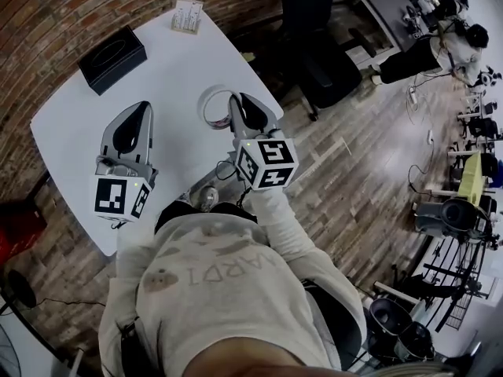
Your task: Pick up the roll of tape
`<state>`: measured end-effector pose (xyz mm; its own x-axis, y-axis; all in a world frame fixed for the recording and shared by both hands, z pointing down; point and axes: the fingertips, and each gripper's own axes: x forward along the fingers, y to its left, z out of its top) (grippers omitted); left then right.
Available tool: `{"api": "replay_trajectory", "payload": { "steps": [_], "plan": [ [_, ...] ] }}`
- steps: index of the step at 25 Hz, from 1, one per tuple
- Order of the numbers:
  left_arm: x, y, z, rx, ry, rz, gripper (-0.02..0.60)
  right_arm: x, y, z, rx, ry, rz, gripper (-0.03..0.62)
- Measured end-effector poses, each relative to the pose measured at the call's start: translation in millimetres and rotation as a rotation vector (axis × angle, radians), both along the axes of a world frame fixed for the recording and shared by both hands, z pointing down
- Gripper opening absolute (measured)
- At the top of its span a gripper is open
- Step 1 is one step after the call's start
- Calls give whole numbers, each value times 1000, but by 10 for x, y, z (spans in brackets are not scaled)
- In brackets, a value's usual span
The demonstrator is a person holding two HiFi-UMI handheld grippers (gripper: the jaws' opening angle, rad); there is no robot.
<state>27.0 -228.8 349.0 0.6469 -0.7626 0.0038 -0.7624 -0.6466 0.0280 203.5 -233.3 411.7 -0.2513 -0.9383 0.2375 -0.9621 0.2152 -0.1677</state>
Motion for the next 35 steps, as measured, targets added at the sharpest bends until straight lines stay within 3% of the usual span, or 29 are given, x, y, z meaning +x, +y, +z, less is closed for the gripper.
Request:
{"api": "replay_trajectory", "payload": {
  "steps": [20,35],
  "plan": [
    [76,134,-148,31,9,-1,2,52,284,-561,206,83,-13,58],
    [25,170,-160,44,22,-3,2,56,343,-625,239,73,5,58]
  ]
}}
